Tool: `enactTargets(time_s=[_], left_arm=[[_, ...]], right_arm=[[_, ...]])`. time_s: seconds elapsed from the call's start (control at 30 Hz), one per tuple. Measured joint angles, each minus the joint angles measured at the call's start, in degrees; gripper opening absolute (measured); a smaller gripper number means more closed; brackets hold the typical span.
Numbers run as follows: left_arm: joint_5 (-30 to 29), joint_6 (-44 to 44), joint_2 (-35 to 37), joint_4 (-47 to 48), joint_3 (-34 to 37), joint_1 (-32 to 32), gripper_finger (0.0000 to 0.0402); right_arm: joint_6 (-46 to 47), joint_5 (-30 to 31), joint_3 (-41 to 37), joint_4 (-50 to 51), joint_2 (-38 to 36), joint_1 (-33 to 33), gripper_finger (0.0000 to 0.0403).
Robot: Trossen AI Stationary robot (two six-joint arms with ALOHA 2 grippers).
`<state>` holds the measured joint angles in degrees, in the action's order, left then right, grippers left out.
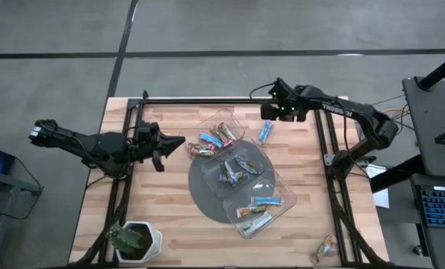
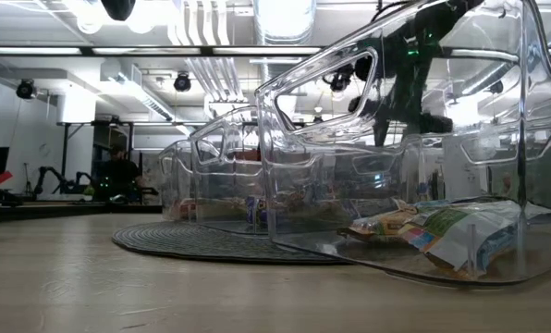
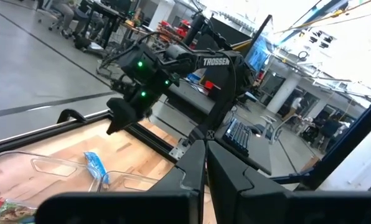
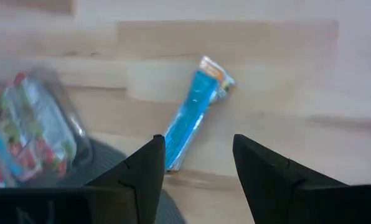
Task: Pick and place Granola Bars by type
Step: Put the yellow granola bar into the bottom transparent bin
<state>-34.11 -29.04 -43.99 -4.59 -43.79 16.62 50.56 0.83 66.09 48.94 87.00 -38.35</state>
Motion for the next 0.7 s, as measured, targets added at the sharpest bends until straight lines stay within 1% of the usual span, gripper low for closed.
enactTargets(time_s=[0.07, 0.2, 0.43, 0.53, 0.7], left_arm=[[-0.06, -0.04, 0.00, -0.01, 0.00, 0.00, 0.0000], [-0.04, -0.09, 0.00, 0.10, 0.00, 0.02, 0.0000], [-0.04, -0.15, 0.00, 1.01, 0.00, 0.04, 0.0000], [-0.04, -0.15, 0.00, 1.00, 0.00, 0.04, 0.0000], [-0.04, -1.39, 0.02, 1.00, 0.00, 0.04, 0.0000]], right_arm=[[4.33, 0.01, -0.87, 0.02, 0.27, 0.14, 0.0180], [8.93, 0.64, -3.32, -0.52, 0.90, 0.52, 0.0178], [10.63, 0.42, -6.49, -5.61, 3.33, 0.59, 0.0176], [11.18, -0.19, -6.90, -7.98, 4.78, 0.63, 0.0176], [11.19, -0.87, -6.59, -8.91, 8.41, 0.59, 0.0175]])
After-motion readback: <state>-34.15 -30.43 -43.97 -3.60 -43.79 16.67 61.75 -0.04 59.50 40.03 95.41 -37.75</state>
